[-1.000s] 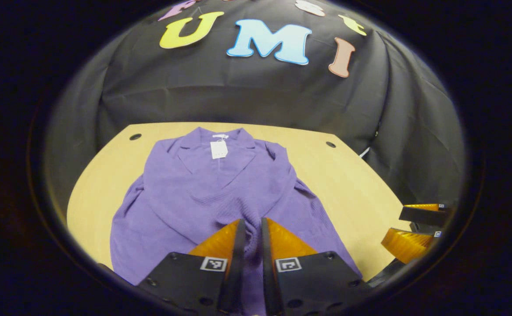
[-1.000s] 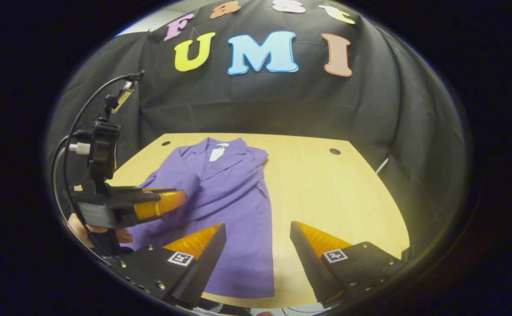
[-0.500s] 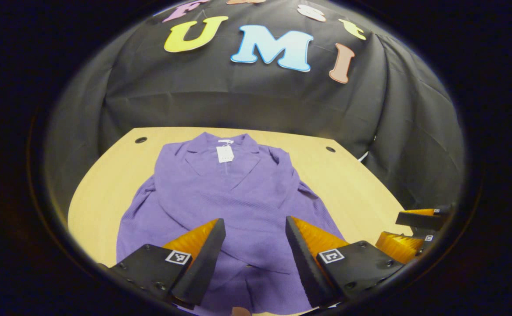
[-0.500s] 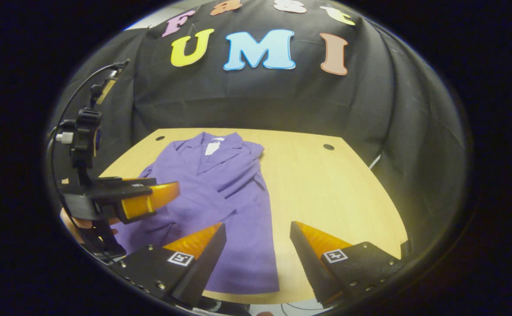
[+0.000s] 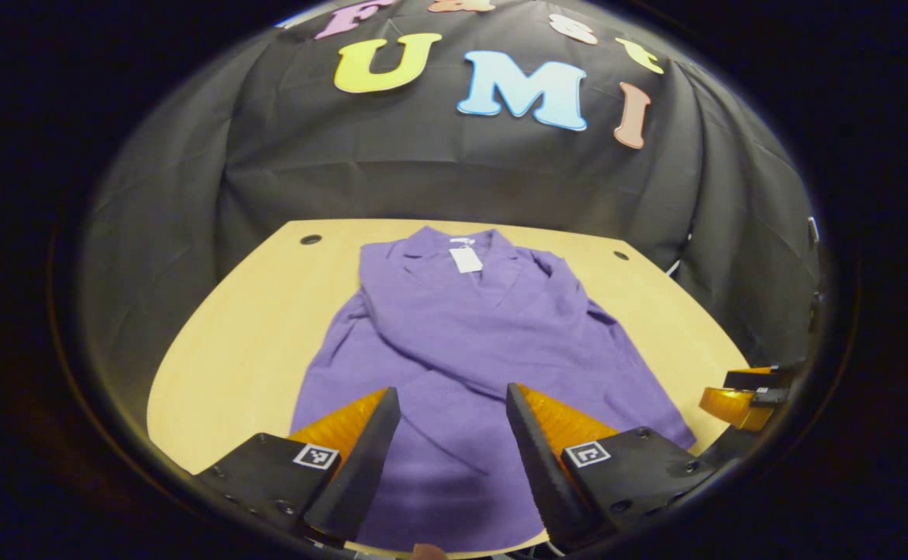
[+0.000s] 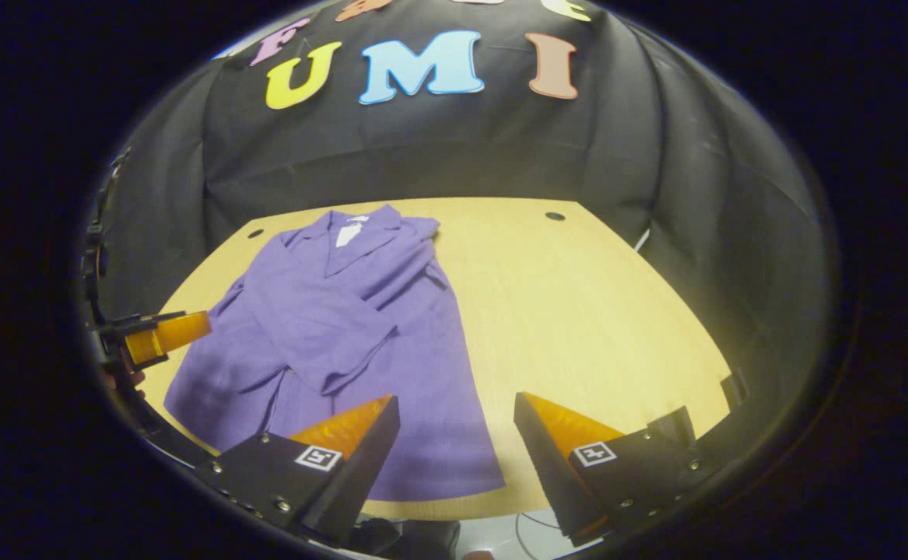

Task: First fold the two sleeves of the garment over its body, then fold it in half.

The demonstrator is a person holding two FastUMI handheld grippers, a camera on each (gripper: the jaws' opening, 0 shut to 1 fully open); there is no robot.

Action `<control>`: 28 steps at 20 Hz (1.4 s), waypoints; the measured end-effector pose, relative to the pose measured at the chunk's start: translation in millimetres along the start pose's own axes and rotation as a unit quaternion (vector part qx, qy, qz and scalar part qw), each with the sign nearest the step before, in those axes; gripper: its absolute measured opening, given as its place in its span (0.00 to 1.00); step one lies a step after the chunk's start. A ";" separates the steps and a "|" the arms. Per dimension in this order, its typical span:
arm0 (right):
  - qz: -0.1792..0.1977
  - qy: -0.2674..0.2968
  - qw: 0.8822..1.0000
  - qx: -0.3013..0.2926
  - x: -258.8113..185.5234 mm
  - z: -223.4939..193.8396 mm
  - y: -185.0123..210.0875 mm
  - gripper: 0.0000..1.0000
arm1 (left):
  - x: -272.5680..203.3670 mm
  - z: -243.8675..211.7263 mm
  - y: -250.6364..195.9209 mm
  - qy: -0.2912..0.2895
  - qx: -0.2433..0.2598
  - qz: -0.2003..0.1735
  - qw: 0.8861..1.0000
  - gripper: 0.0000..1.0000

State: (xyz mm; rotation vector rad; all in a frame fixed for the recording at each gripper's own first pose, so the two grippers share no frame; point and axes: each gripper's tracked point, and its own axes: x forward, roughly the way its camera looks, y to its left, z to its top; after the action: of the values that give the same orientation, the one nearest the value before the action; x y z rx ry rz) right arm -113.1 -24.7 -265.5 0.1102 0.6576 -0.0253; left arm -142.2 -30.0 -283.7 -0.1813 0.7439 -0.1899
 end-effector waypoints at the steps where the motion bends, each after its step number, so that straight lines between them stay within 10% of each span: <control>1: -0.003 0.006 1.000 0.014 2.0 -7.6 -3.0 0.92 | -5.6 -6.9 14.6 0.004 -0.003 0.008 1.000 0.89; 12: -0.024 0.057 0.993 0.104 10.4 -57.7 -15.7 0.92 | -38.0 -91.1 129.6 0.073 -0.048 0.027 0.996 0.89; 28: -0.001 0.081 0.995 0.053 25.1 -78.1 23.8 1.00 | -43.5 -126.4 84.6 0.100 -0.041 -0.007 0.994 0.95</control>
State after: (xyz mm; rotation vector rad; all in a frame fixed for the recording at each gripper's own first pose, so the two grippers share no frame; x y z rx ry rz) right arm -139.3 7.8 -340.0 0.2152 0.8191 -0.0538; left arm -251.2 49.9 -366.0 -0.2491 0.9515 -0.1931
